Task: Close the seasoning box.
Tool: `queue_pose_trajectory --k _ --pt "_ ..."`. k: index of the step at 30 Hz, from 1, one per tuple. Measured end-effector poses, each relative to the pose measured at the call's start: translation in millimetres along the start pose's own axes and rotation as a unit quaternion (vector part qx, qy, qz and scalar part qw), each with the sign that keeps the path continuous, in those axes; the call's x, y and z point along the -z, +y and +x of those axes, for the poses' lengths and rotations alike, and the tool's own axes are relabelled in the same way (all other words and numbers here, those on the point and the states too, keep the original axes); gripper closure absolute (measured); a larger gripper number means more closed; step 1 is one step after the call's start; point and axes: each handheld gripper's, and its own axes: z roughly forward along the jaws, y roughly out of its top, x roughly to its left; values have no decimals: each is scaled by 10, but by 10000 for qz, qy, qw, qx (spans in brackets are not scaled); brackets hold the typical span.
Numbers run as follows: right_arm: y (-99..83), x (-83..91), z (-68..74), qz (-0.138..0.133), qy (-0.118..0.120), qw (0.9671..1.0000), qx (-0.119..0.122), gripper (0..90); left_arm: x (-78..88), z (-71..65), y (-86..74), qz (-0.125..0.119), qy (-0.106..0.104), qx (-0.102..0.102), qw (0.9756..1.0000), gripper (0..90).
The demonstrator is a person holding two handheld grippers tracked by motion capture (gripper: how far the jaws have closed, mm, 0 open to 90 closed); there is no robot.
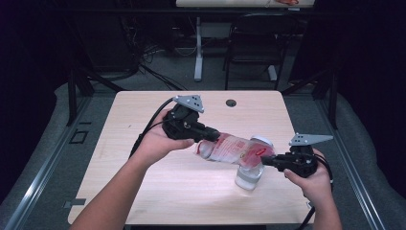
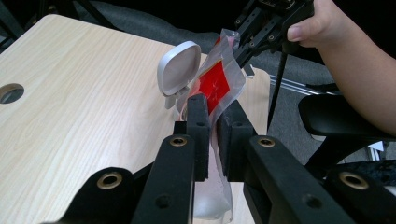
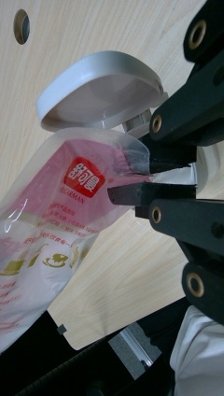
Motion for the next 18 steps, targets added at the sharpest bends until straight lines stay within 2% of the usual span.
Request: queue_pose_trajectory --k 18 --pt "-10 -58 -27 -26 -57 10000 -64 829 -14 15 3 -25 -9 7 10000 843"
